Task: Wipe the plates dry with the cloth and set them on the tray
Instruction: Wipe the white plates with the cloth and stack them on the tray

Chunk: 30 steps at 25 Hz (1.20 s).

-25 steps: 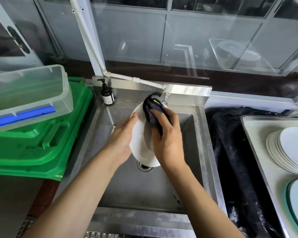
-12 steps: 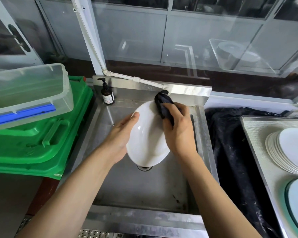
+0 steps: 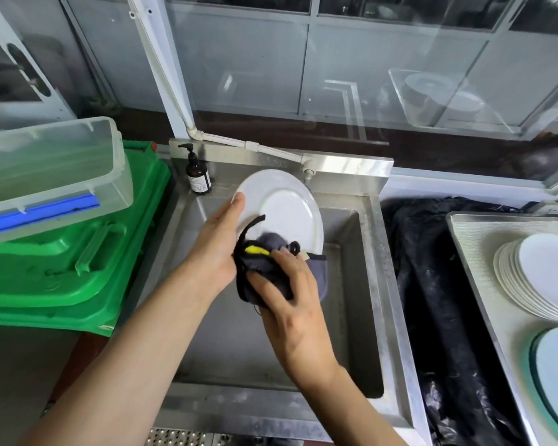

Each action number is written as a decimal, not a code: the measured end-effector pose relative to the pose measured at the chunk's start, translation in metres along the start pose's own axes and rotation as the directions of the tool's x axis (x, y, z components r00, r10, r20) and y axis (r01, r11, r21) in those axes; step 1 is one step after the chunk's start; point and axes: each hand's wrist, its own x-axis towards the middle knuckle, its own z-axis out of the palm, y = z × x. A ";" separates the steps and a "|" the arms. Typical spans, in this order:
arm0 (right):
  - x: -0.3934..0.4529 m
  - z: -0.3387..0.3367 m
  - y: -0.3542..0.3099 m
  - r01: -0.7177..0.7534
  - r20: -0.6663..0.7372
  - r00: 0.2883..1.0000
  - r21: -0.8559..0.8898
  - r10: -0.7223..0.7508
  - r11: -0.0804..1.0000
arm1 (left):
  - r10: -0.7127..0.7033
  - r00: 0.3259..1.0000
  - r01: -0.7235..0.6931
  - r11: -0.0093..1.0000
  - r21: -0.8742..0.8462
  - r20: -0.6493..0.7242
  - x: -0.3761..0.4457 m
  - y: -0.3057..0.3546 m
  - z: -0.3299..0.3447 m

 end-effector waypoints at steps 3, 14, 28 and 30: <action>-0.022 0.003 0.019 -0.029 -0.032 0.999 0.018 0.029 0.999 | -0.086 0.995 0.088 0.996 -0.032 0.057 -0.001 0.001 -0.007; 0.024 -0.027 0.083 -0.687 -0.049 0.690 0.268 0.722 0.675 | -0.090 0.976 0.065 0.990 0.129 0.199 -0.008 -0.016 -0.014; -0.113 -0.047 0.212 -0.570 0.251 0.526 -0.604 0.812 0.557 | -0.194 0.981 0.183 0.948 0.261 0.019 -0.003 -0.088 0.020; -0.131 -0.043 0.215 -0.525 0.334 0.462 -0.644 0.822 0.557 | -0.184 0.983 0.177 0.949 0.263 0.005 -0.005 -0.093 0.023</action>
